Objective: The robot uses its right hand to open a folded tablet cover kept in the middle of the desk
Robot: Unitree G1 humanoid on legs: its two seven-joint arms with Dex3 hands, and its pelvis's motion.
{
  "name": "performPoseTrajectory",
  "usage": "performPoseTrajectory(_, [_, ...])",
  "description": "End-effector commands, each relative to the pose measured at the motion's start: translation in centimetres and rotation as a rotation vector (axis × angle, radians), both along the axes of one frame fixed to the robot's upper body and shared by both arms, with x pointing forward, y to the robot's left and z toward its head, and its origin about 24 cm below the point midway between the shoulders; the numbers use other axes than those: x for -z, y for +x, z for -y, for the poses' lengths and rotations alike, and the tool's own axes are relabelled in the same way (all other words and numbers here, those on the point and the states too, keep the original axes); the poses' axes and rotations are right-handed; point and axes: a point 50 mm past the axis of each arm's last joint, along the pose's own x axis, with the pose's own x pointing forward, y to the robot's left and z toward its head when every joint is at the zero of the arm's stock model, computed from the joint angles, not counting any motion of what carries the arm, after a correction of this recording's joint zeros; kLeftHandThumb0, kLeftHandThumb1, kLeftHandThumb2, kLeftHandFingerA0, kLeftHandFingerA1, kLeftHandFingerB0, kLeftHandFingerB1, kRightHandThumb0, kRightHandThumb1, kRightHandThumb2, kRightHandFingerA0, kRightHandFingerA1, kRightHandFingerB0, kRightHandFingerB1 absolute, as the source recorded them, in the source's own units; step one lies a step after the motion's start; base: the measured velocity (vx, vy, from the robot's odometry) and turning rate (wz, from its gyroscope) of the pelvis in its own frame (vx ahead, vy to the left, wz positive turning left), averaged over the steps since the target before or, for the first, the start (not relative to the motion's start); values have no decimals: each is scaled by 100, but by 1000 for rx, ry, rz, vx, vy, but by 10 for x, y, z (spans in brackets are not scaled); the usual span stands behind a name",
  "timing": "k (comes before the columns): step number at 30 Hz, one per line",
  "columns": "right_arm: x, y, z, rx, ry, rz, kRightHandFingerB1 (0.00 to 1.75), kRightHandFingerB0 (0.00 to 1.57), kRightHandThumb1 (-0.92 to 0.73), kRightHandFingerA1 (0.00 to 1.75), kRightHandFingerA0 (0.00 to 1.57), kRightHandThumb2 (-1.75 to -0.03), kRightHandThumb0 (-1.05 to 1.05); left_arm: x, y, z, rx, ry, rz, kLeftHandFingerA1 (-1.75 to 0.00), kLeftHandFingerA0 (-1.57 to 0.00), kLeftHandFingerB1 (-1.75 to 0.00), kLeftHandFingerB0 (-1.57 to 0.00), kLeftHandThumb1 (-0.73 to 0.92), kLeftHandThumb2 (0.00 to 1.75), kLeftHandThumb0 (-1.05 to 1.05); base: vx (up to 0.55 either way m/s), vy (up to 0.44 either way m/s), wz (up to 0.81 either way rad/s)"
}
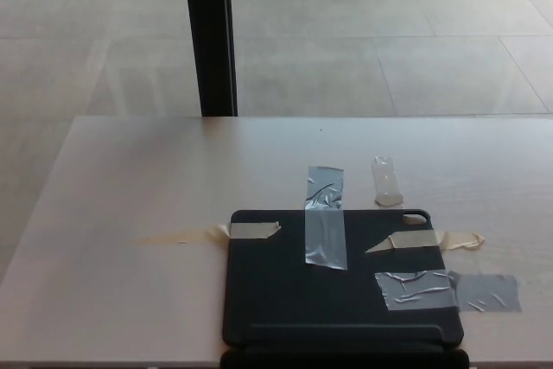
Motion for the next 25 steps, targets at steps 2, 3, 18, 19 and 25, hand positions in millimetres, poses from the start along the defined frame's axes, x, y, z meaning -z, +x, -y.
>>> performPoseTrajectory(2, [-10, -2, 7, -2, -54, 3, 45, 47, -92, 53, 67, -71, -87, -1, -1, -1, -7, -5, 4, -77, -75, -66, -60, 84, 64, -78, 0, 0, 0])
performPoseTrajectory(3, [-11, 0, 8, 8, -49, 13, 44, 49, -92, 53, 71, -69, -87, 0, 0, 0, -7, -2, -4, -76, -77, -65, -61, 84, 64, -79, 0, 0, 0])
performPoseTrajectory(18, [-15, 4, 10, 9, -51, 32, 46, 49, -92, 56, 75, -69, -87, 2, 2, 2, -19, -13, 16, -76, -77, -66, -61, 84, 64, -77, 0, 0, 0])
performPoseTrajectory(19, [-15, 4, 10, 4, -55, 24, 46, 50, -92, 55, 74, -70, -86, 1, 2, 2, -20, -14, 19, -77, -77, -66, -61, 84, 64, -78, 0, 0, 0])
performPoseTrajectory(25, [-16, 5, 10, 11, -38, 54, 45, 50, -92, 52, 70, -67, -89, 2, 2, 2, -18, -13, 25, -79, -78, -67, -62, 83, 64, -78, 0, 0, 0])
